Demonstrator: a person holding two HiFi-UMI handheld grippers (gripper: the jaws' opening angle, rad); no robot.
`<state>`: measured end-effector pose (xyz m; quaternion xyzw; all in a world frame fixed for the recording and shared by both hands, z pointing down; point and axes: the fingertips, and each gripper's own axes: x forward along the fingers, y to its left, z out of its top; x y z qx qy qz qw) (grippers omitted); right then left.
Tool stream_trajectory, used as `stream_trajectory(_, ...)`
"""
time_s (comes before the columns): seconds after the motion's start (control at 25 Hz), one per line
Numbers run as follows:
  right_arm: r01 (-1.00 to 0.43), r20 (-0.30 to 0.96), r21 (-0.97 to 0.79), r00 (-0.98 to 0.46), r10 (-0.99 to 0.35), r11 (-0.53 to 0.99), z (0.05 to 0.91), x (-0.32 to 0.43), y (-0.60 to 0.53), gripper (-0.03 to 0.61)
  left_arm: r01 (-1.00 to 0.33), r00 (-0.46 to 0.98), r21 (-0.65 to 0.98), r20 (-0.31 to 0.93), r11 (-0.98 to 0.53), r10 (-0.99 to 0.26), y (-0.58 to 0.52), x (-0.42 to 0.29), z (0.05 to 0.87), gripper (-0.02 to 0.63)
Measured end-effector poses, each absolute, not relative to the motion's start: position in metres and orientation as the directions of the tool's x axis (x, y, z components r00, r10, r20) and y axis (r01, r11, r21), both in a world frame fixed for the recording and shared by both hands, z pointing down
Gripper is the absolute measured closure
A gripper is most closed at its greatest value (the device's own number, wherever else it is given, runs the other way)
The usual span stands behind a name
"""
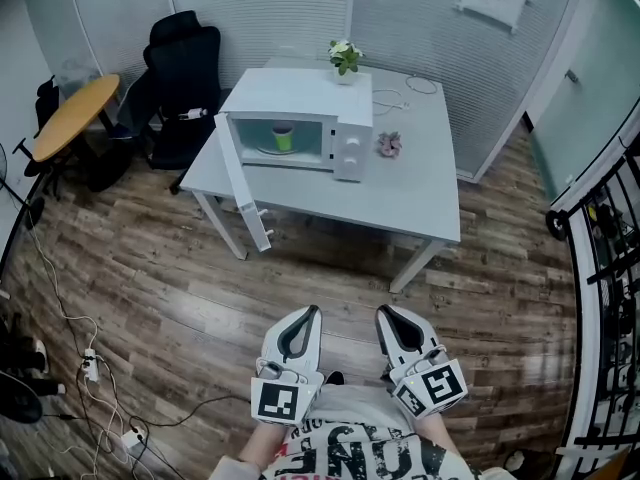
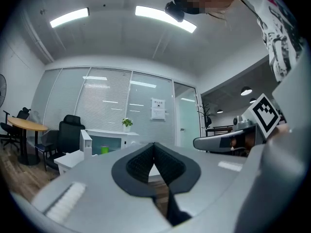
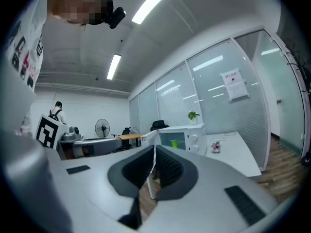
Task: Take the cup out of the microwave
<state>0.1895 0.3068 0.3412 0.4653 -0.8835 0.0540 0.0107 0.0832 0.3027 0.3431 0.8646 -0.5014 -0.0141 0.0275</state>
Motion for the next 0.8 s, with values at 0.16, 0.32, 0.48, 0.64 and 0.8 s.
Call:
stream_trajectory(0.16,-0.813,0.053,-0.105,-0.58,-0.813,0.573,0.341,0.19,0.31,0.554,-0.865,0.5,0.054,0.006,-0.499,-0.866,0.303,0.084,0.345,0.601)
stream_trajectory(0.32,-0.811,0.042,-0.119,-0.581,-0.813,0.573,0.342,0.188,0.307,0.554,-0.864,0.5,0.075,0.01,-0.498,-0.866,0.297,0.081,0.347,0.6)
stream_trajectory(0.48,-0.811,0.064,-0.129,-0.581,-0.812,0.57,0.348,0.186,0.296,0.554,-0.857,0.511,0.083,0.014,-0.509,-0.859,0.283,0.08,0.352,0.597)
stream_trajectory(0.64,-0.809,0.08,-0.139,-0.584,-0.808,0.571,0.353,0.18,0.276,0.553,-0.859,0.509,0.071,0.014,-0.507,-0.861,0.259,0.075,0.357,0.597)
stream_trajectory(0.8,-0.805,0.088,-0.152,-0.589,-0.803,0.574,0.355,0.17,0.245,0.554,-0.856,0.511,0.103,0.03,-0.506,-0.859,0.228,0.067,0.362,0.597)
